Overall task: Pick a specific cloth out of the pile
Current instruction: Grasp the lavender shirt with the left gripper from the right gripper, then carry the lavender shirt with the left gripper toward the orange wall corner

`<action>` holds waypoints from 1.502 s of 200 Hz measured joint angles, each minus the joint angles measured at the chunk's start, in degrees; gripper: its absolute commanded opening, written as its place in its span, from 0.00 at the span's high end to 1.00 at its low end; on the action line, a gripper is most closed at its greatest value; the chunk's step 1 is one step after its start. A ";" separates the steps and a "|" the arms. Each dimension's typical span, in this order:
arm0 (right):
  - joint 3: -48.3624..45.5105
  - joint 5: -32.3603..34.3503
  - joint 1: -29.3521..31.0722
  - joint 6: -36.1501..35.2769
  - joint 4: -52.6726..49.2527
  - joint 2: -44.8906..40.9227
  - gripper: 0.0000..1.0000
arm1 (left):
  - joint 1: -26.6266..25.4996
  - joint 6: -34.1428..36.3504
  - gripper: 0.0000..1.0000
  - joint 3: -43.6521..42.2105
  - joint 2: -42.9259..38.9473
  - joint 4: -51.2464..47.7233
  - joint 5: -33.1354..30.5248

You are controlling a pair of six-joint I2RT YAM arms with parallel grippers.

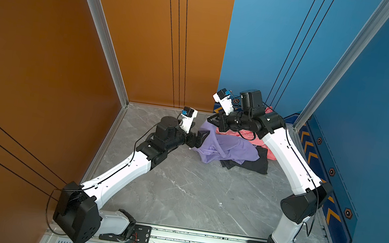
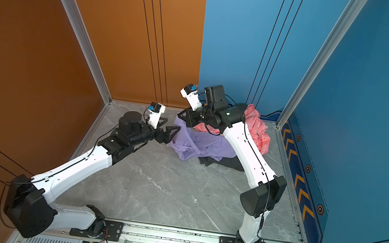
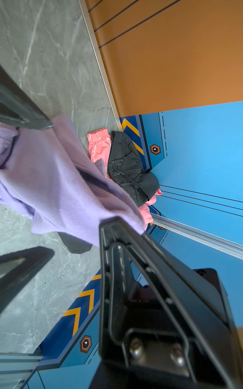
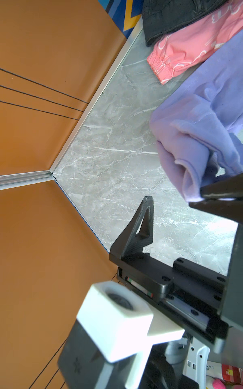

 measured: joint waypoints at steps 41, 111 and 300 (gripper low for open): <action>0.13 -1.73 0.87 0.09 -0.09 -0.02 1.00 | -0.76 1.20 0.27 1.05 3.32 2.82 0.74; 0.87 -2.99 1.49 0.92 -0.11 0.00 0.81 | -0.68 1.53 1.00 2.47 6.93 7.87 3.17; 3.39 9.18 -6.47 1.55 -0.04 2.25 0.21 | 23.12 -3.34 1.00 35.67 21.14 5.22 2.56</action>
